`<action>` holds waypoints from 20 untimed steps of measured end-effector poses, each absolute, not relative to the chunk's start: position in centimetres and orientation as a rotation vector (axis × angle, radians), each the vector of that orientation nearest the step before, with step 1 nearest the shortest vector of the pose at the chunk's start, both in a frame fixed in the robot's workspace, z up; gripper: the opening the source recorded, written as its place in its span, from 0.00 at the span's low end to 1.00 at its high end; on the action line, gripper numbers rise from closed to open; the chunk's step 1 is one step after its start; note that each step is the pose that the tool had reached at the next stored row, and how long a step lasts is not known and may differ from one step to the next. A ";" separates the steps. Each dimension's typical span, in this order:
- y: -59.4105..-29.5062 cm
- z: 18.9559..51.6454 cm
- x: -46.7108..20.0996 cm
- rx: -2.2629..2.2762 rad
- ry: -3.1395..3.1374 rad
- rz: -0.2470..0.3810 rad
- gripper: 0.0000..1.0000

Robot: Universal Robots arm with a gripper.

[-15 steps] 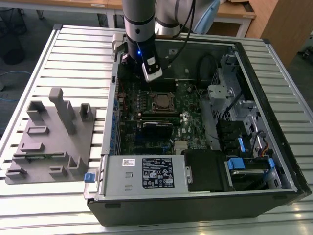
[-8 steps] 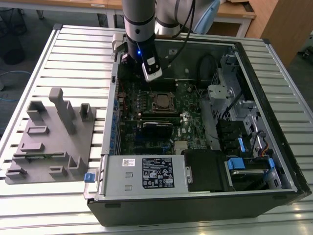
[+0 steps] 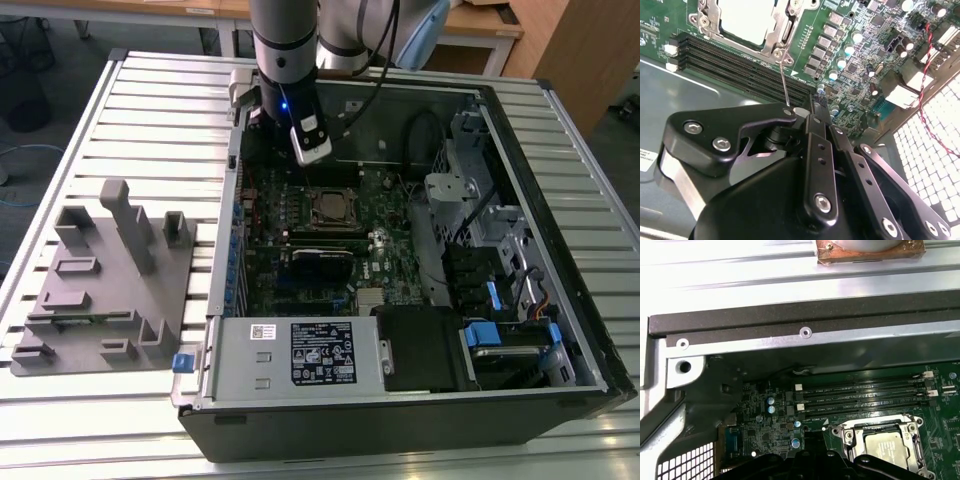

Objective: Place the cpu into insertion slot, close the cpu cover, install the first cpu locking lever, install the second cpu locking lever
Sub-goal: 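Install the first cpu locking lever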

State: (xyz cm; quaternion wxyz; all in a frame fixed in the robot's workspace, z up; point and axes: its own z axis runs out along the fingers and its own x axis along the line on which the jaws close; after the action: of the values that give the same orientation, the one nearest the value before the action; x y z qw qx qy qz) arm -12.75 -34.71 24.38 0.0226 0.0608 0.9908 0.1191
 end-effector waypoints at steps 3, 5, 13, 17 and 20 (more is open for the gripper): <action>-34.7 24.4 -12.7 0.188 3.068 0.376 0.10; -34.7 24.4 -12.8 0.188 3.068 0.378 0.10; -34.6 24.4 -12.8 0.189 3.065 0.411 0.10; -34.6 24.4 -12.8 0.190 3.064 0.423 0.10; -34.6 24.4 -12.7 0.189 3.064 0.424 0.10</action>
State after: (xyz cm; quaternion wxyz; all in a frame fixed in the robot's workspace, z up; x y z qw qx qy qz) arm -12.72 -34.62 24.38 0.0216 0.0610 0.9885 0.1367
